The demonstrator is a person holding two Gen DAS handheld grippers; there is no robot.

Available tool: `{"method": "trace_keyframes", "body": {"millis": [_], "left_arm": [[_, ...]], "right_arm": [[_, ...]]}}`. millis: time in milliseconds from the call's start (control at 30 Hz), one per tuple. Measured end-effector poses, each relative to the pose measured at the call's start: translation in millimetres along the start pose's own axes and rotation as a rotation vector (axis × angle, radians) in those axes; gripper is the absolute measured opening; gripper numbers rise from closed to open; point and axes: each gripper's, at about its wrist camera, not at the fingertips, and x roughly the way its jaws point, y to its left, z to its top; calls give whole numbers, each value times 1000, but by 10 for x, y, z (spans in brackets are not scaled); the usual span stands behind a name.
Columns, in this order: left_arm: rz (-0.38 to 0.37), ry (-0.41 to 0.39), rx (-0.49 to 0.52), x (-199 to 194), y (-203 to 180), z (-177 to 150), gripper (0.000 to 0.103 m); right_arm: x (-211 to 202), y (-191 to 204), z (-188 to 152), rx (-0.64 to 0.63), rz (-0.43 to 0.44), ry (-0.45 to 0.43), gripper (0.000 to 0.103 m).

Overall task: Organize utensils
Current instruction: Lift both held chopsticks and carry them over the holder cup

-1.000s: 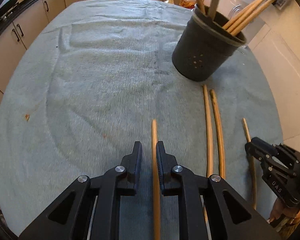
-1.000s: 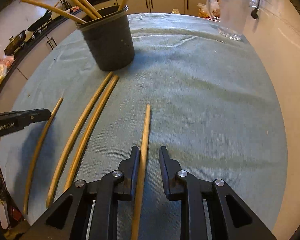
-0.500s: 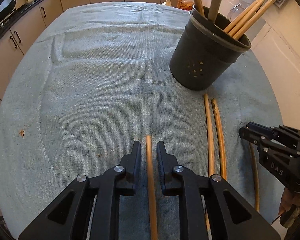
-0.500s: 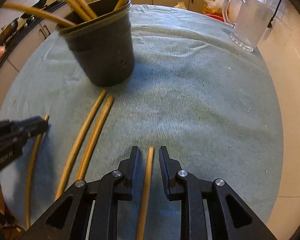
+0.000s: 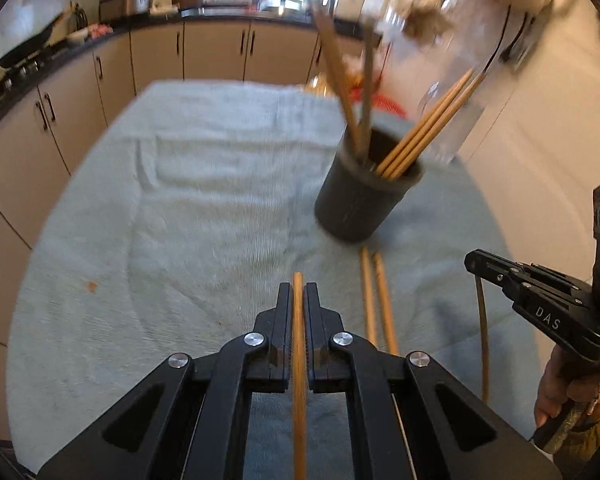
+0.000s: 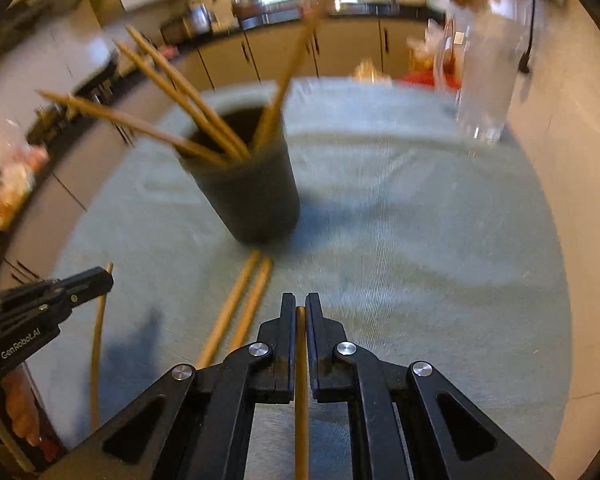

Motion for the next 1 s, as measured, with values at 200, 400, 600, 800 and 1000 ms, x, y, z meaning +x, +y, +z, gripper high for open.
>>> {"method": "trace_keyframes", "body": {"millis": [200, 400, 600, 800, 1000], "left_arm": [[-20, -159, 15, -626, -99, 12, 5], [-11, -253, 91, -935, -327, -115, 5], [-22, -292, 105, -1205, -350, -299, 5], [-22, -323, 109, -1443, -335, -469, 5], [-46, -346, 126, -1624, -374, -613, 5]], "right_arm": [[-702, 63, 2, 3, 9, -206, 5], [-1095, 82, -178, 26, 17, -283, 5], [-1423, 123, -389, 11, 7, -339, 5], [-1720, 182, -576, -21, 3, -374, 5], [-1931, 255, -717, -51, -1, -400, 5]]}}
